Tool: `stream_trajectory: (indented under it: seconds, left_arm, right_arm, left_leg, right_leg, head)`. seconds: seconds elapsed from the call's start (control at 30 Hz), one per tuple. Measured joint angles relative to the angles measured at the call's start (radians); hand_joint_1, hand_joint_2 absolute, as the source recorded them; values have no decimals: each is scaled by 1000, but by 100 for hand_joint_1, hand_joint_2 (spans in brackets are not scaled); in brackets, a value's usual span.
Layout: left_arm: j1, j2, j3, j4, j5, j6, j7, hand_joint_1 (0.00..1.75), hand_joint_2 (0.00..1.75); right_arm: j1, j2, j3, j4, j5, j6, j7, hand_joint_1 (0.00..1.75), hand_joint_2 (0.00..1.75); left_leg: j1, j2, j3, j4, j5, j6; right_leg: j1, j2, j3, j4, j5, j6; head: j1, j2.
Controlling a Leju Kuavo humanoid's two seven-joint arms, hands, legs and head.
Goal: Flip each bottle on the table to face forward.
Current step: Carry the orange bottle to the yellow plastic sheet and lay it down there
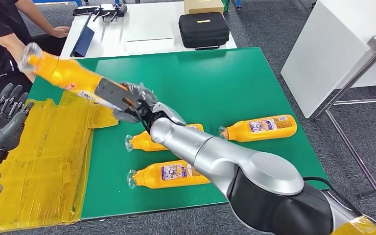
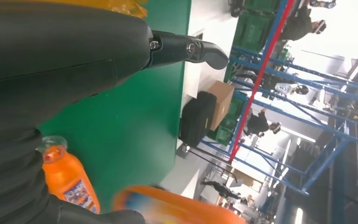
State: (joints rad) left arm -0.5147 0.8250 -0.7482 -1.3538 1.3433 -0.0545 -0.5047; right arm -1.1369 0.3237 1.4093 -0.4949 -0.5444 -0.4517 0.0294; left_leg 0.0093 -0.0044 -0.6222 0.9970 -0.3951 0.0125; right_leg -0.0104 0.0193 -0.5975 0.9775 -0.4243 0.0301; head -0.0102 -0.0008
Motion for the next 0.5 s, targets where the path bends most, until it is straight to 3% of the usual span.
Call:
stream_trajectory:
  seconds: [0.17, 0.37, 0.5]
  left_arm:
    - [68, 26, 49, -33, -3, -30, 10, 0, 175]
    - [25, -23, 33, -37, 15, -60, 47, 0, 175]
    - [-16, -59, 4, -38, 26, -45, 44, 0, 175]
  right_arm:
    - [-49, -46, -72, -7, -62, -71, -80, 175, 175]
    - [-34, -47, -98, -3, -32, -41, -111, 175, 175]
    - [-17, -19, -95, 8, 11, -26, -75, 175, 175]
  left_leg:
    - [0, -2, 0, 0, 0, 0]
    - [-1, -2, 0, 0, 0, 1]
    - [-1, -1, 0, 1, 0, 0]
  right_leg:
    - [0, -1, 0, -1, 0, 0]
    - [0, -2, 0, -1, 1, 0]
    - [0, -1, 0, -1, 2, -2]
  head:
    - [0, 0]
    - [0, 0]
    - [0, 0]
